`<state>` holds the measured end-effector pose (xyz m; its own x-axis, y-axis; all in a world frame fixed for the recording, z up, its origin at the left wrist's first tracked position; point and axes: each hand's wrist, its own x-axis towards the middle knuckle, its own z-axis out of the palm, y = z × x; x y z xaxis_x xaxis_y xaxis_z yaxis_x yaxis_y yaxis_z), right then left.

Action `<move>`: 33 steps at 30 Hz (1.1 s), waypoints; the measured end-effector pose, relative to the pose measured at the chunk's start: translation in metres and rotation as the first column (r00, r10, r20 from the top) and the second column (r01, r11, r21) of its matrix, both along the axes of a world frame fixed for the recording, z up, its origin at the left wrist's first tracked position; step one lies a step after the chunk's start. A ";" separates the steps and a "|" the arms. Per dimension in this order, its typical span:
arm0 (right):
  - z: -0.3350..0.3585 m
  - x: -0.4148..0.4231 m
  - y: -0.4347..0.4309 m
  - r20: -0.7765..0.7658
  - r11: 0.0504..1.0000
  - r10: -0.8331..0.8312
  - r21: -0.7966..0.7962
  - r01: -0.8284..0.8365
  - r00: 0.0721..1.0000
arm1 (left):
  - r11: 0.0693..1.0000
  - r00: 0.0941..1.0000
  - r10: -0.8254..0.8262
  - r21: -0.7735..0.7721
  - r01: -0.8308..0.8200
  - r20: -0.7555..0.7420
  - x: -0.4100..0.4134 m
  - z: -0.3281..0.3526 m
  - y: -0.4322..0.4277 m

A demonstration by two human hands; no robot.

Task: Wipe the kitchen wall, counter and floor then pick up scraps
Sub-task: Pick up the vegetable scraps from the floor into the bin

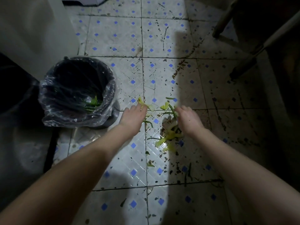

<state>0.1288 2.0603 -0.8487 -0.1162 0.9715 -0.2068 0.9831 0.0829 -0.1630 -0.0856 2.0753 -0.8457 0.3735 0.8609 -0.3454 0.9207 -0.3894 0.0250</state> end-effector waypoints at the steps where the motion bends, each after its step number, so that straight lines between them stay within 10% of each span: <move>1: -0.006 0.002 0.003 -0.007 1.000 -0.007 -0.008 0.007 1.000 | 1.000 1.000 -0.003 -0.009 0.003 -0.008 0.002 -0.007 0.003; 15: -0.072 0.003 0.042 -0.101 0.998 -0.060 0.008 0.061 0.993 | 0.978 1.000 -0.009 -0.209 0.003 -0.028 0.017 -0.060 0.048; 33: -0.081 -0.007 0.069 -0.063 0.987 -0.003 -0.159 -0.008 0.998 | 1.000 0.986 0.022 0.002 -0.022 0.163 0.000 -0.075 0.036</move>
<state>0.1216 2.1296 -0.9294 -0.1362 0.9264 -0.3511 0.9704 0.0534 -0.2354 -0.0854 2.1112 -0.9204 0.4057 0.8706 -0.2783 0.9127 -0.3697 0.1742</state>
